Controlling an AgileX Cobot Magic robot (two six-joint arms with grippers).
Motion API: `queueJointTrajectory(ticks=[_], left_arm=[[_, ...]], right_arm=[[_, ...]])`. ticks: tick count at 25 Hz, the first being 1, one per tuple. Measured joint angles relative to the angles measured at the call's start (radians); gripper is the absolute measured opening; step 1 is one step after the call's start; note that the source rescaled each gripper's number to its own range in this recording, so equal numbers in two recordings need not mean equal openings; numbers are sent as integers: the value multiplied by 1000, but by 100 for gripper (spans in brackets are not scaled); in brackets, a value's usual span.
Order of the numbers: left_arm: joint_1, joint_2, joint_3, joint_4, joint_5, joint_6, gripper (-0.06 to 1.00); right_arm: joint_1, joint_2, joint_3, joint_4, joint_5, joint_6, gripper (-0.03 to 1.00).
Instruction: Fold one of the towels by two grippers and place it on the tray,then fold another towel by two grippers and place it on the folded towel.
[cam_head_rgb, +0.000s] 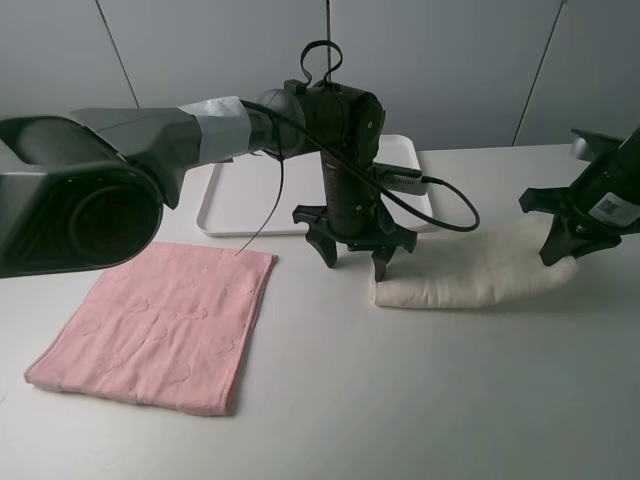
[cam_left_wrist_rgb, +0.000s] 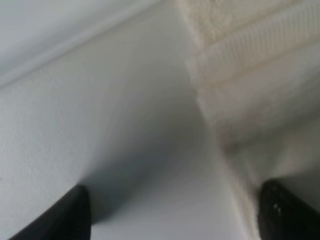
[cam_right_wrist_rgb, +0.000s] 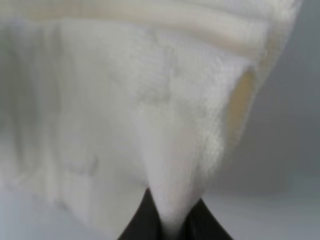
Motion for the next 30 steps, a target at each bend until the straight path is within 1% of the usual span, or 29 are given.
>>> queueJointTrajectory(ticks=[3,6,10,15,19,21,25,30], left_arm=[[0,0,0,0,0,0,88],[0,0,0,-6,2,0,88],[0,0,0,-10,2,1,88],[6,0,0,-27,2,2,88],[32,0,0,-79,4,3,87],[42,0,0,-97,6,7,87],[48,0,0,-100,8,37,87],[48,0,0,-91,9,47,87]], right_arm=[[0,-16,0,91,42,-22,3],[0,-18,0,201,81,-76,3],[0,-18,0,326,91,-124,3],[0,-18,2,429,95,-190,3],[0,-14,40,561,97,-283,3],[0,4,73,653,95,-346,3],[0,54,131,815,93,-486,3],[0,96,171,933,89,-593,3]])
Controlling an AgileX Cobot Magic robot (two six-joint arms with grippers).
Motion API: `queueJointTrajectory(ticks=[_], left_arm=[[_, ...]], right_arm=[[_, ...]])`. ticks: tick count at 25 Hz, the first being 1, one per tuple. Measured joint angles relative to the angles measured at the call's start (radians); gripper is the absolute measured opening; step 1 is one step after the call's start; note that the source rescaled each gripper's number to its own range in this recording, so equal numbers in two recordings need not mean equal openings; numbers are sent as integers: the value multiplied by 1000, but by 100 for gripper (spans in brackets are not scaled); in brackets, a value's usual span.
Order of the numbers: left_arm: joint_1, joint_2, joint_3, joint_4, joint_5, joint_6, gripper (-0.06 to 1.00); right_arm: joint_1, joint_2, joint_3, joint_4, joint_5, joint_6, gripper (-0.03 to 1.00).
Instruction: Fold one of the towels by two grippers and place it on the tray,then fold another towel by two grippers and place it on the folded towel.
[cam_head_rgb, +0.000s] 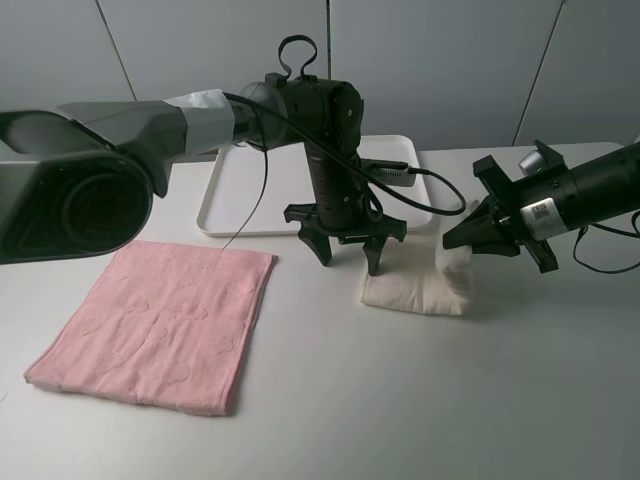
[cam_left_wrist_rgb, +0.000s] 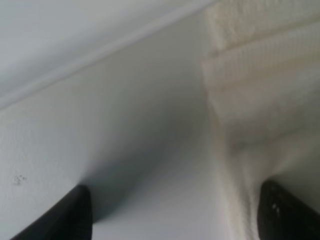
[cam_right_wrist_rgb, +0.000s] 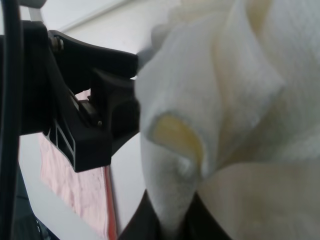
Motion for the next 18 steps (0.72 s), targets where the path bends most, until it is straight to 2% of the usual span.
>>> queueJointTrajectory(ticks=[4,8,14,18], left_arm=[[0,0,0,23,0,-7,87],[0,0,0,30,0,-13,87],[2,4,-2,8,1,-13,87],[6,4,-2,1,1,-15,87]], right_arm=[[0,10,26,87,-2,-69,3],[7,10,36,129,-4,-103,3],[127,10,36,184,-71,-135,3],[147,10,36,206,-105,-140,3]])
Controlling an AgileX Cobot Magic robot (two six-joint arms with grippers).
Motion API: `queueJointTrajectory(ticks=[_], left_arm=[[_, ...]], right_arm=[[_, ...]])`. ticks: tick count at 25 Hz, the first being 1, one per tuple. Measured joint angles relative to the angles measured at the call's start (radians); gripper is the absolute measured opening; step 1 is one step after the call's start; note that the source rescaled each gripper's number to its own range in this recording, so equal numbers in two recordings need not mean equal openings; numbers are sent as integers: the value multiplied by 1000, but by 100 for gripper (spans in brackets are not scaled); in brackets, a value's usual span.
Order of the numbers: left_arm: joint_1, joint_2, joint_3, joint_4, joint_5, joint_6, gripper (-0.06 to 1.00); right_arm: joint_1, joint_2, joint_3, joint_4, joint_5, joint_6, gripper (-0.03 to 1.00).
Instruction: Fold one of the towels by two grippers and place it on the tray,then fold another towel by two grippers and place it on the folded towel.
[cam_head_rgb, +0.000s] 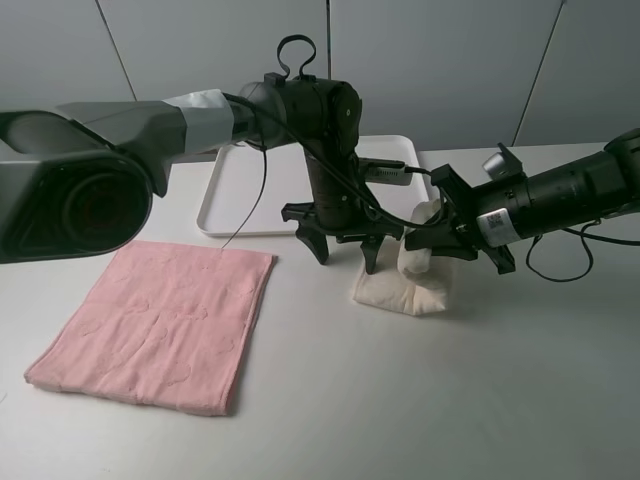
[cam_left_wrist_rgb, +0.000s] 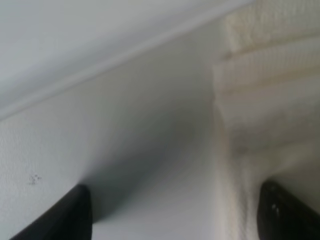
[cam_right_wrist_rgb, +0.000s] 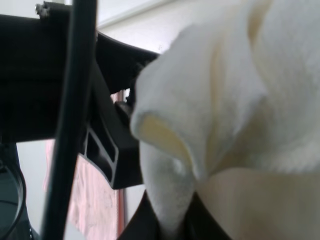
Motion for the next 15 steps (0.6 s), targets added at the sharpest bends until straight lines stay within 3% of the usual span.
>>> queueJointTrajectory(ticks=[11,15], left_arm=[[9,2,-5,-42,4,36,87],[41,4,-5,-170,4,84,87]], right_arm=[[8,0,44,68,-49,-45,3],[8,0,46,84,-50,-51,3]])
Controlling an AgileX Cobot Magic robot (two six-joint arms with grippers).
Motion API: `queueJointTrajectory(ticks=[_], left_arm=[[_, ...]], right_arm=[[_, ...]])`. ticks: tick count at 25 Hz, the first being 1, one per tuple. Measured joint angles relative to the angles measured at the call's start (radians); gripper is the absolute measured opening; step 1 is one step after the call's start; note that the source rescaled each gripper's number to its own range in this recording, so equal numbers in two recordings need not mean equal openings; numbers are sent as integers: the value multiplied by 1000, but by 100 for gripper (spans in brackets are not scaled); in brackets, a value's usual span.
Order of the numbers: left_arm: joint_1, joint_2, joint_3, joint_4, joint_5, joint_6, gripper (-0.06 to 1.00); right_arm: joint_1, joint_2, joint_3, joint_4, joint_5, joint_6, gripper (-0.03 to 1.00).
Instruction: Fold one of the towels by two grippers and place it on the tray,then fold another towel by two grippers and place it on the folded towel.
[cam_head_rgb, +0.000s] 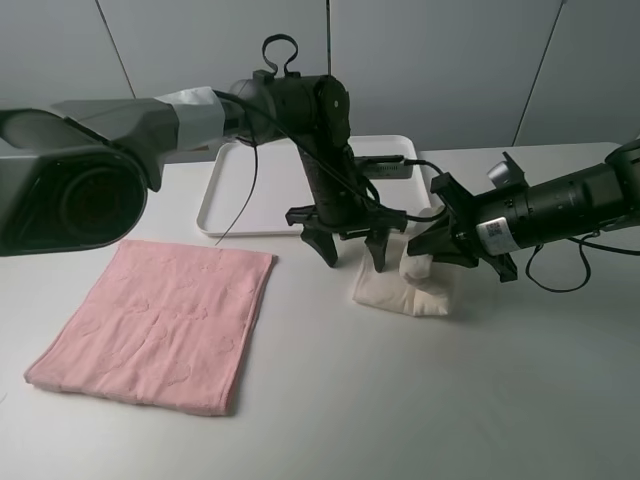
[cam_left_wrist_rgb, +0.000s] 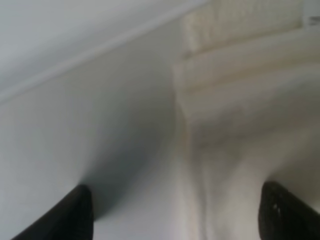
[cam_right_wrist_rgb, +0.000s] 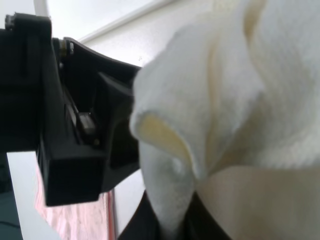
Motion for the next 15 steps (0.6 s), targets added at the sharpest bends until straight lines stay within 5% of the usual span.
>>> queueJointTrajectory(ticks=[4,15], left_arm=[[45,2,4,-119,0,28,87],[113,-149,8,-56,-7,91,86]], right_arm=[[0,0,0,6,0,-4,3],[0,0,0,40,0,-4,3]])
